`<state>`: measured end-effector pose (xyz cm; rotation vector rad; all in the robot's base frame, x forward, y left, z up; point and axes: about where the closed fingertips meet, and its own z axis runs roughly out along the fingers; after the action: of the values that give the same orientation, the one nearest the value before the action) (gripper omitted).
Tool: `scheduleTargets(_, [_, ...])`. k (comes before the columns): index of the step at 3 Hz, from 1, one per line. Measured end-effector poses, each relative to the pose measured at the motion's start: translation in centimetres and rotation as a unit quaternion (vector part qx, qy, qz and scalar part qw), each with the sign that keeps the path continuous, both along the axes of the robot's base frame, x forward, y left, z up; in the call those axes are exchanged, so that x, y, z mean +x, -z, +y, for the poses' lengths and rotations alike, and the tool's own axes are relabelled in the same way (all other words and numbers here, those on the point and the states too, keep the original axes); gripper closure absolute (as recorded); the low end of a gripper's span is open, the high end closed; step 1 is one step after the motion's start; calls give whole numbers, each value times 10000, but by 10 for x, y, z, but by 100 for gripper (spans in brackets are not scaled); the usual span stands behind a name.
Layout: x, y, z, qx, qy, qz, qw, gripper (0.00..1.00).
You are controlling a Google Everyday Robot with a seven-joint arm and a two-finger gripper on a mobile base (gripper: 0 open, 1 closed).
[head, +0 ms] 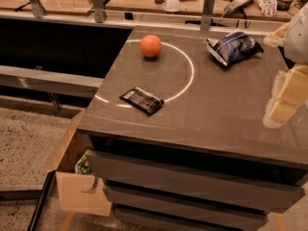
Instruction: Move blue chip bag near rxbar chocolate
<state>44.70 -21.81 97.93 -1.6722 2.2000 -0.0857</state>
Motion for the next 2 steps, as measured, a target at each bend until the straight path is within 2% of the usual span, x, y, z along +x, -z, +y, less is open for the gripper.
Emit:
scheduleTargets(1, [46,0,-22,756,503,-561,9943,0])
scheduleTargets(2, [93,2,-41,1276,895,-1126,9813,0])
